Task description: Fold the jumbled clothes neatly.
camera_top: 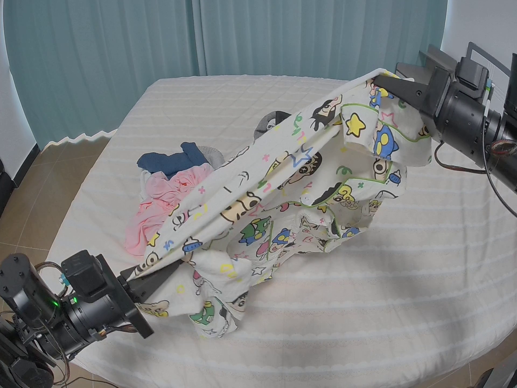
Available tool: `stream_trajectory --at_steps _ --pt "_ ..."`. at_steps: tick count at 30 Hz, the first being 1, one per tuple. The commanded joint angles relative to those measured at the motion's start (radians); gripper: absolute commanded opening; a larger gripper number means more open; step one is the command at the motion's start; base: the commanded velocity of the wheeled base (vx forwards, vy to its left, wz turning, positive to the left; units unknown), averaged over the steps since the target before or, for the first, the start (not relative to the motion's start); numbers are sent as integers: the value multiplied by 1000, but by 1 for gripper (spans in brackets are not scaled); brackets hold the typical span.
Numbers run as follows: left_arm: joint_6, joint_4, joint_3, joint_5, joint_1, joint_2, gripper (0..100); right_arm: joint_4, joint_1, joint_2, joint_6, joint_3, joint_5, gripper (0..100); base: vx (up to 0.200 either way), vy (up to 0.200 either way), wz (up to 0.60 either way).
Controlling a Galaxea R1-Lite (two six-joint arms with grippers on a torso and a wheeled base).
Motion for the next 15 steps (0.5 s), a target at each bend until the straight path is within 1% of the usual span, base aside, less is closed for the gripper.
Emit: stream_trajectory --at_steps 1,2,4,6,9,12,13,15 --pt "3 29 -29 12 94 -112 0 -1 -64 -59 1 22 1 0 0 0 0" --pt "5 38 -57 12 126 -125 0 -1 -66 -70 1 36 4 0 0 0 0" --pt "5 63 -103 12 155 -148 0 -1 -64 -85 1 63 12 0 0 0 0" --pt "5 113 -158 12 158 -175 0 -1 -63 -97 1 99 21 0 0 0 0" --pt "3 262 -241 12 150 -238 0 -2 -63 -102 1 143 23 0 0 0 0" --pt "-20 481 -341 7 106 -332 0 -2 -64 -107 21 163 23 0 0 0 0" --pt "-24 506 -353 7 100 -342 0 -2 -64 -107 25 165 23 0 0 0 0" --pt "-139 800 -497 4 23 -467 0 -1 -60 -108 65 178 27 0 0 0 0"
